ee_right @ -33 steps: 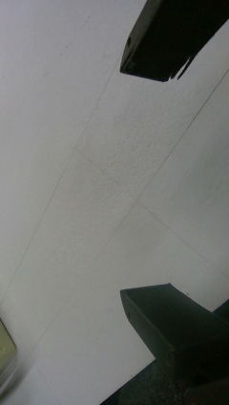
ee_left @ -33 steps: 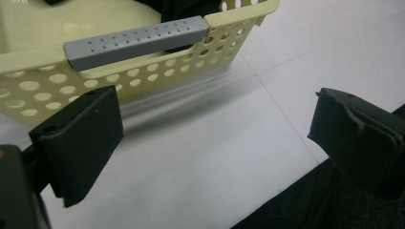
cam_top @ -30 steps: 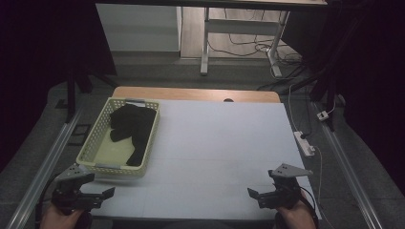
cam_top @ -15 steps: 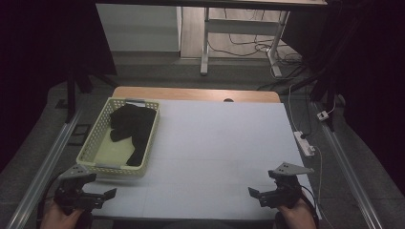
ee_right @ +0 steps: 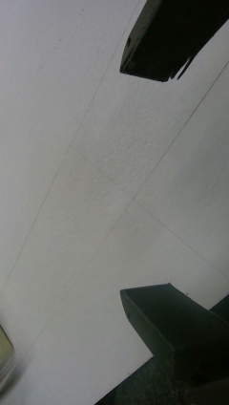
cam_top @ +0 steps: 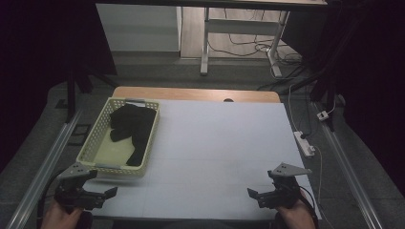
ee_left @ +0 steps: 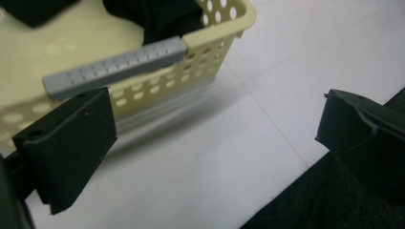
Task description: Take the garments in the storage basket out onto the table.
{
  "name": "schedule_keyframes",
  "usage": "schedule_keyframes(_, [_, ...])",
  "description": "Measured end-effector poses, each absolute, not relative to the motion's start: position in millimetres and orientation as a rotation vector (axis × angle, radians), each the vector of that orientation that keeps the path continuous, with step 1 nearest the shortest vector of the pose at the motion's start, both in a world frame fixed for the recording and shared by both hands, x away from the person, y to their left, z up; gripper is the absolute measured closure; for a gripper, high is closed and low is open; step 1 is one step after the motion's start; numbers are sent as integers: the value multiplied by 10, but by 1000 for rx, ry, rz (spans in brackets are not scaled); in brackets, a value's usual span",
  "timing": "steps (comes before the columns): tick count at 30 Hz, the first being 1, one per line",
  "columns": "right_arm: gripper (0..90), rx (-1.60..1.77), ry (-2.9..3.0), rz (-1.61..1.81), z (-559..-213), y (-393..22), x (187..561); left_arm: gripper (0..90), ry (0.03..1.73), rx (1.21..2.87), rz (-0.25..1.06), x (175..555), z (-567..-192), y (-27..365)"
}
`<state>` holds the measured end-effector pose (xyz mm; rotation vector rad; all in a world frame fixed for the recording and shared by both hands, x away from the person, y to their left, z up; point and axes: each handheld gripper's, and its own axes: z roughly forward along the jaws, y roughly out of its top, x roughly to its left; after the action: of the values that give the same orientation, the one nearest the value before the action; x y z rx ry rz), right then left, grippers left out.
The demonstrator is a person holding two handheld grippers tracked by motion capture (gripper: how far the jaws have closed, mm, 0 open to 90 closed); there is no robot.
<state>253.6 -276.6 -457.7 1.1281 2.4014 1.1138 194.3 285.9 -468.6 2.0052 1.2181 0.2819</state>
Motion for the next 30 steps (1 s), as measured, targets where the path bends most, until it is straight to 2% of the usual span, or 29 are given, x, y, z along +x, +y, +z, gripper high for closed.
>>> schedule_keyframes(13, [0,1138,2406,1119,-4579,-2769,2545,0,1143,1999,242,2079,-4689,2836])
schedule_keyframes(24, [0,1143,2405,1119,-4580,-2772,2545,0,1111,2000,280,2272,-4660,2783])
schedule_keyframes(30, [0,1137,2415,1105,-4583,-2762,2548,2,1120,1994,234,2438,-4654,2782])
